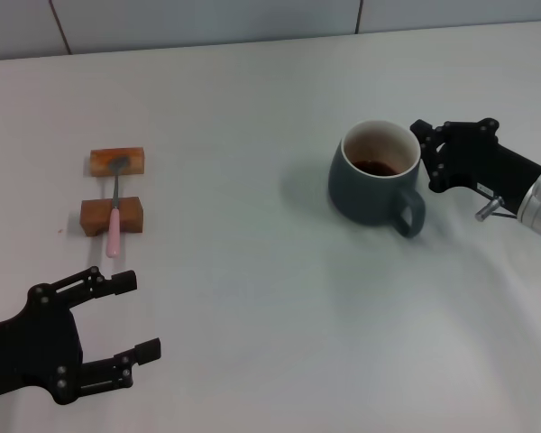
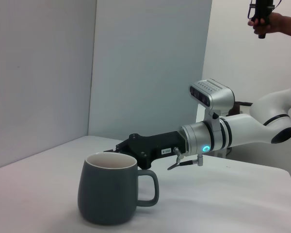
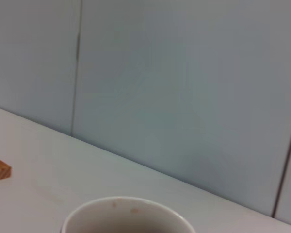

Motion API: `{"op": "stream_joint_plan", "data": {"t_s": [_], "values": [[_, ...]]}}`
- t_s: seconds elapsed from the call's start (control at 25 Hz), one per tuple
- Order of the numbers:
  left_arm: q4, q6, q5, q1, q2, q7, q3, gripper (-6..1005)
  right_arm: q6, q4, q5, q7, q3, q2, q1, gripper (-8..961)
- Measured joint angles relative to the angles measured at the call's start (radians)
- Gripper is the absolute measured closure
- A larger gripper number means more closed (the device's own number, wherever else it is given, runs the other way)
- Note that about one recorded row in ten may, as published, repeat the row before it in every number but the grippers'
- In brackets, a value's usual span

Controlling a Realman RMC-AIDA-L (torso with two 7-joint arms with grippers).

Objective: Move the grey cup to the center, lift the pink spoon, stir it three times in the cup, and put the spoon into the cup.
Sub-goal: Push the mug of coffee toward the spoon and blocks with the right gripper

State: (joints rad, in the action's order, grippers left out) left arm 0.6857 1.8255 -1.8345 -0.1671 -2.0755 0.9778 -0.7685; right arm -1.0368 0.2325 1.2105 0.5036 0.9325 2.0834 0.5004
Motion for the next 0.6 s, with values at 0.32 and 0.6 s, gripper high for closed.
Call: {"op": "stream_joint_plan", "data": {"t_s": [0.32, 0.6], "values": [[0.000, 0.001, 0.000, 0.000, 0.001, 0.004, 0.000, 201, -0.003, -0.010, -0.001, 0.058, 0.065, 0.002, 0.028, 919], [0.000, 0.002, 0.000, -0.002, 0.002, 0.005, 0.000, 203, -0.007, -0.018, -0.010, 0.115, 0.155, 0.008, 0.075, 912]]}}
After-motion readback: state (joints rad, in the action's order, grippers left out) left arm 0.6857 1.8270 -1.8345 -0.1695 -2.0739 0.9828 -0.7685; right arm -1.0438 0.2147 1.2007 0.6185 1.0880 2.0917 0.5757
